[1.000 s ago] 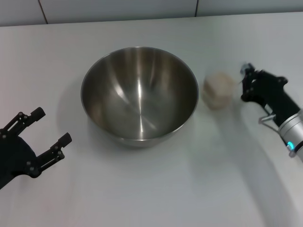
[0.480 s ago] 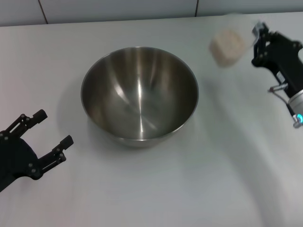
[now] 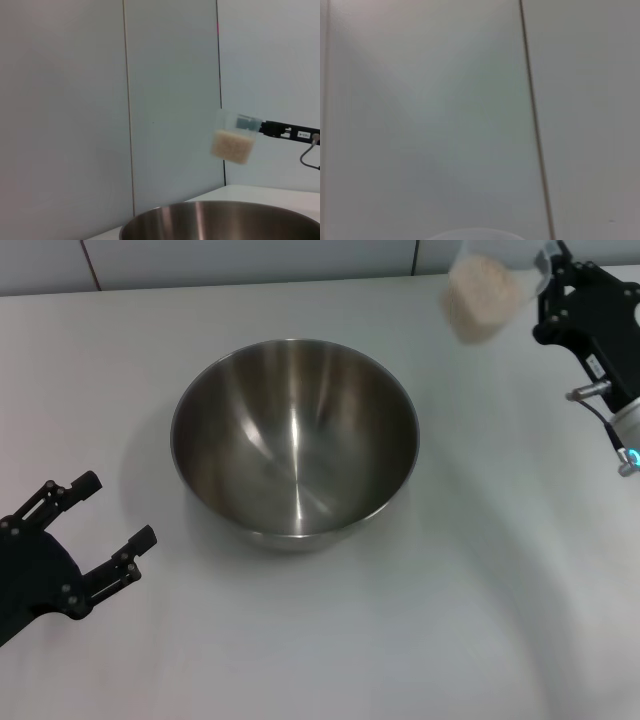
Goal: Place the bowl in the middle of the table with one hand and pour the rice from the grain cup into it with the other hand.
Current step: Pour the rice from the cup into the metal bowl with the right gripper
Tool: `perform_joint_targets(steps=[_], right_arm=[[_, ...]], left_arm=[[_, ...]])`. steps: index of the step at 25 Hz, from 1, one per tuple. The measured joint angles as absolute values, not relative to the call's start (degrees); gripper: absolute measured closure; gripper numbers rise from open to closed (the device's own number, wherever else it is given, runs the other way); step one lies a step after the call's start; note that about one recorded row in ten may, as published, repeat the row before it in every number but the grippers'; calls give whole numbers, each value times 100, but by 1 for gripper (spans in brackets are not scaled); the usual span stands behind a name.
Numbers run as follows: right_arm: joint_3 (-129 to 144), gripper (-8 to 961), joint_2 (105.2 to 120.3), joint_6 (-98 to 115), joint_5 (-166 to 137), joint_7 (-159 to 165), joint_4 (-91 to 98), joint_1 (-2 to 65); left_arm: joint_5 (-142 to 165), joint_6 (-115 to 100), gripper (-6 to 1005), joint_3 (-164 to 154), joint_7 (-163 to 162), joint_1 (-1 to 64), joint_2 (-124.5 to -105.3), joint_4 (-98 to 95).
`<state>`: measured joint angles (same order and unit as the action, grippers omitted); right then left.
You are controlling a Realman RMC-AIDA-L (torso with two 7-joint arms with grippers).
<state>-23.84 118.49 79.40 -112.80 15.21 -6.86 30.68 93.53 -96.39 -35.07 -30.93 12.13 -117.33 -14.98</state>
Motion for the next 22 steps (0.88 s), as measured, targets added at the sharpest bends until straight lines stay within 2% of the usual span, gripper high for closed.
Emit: perform_joint_targets(steps=[22], right_arm=[[-2329, 943, 11794, 7963, -14042, 3009, -321, 3994]], left_arm=[[9352, -9656, 169, -3507, -3094, 1178, -11779, -1503]])
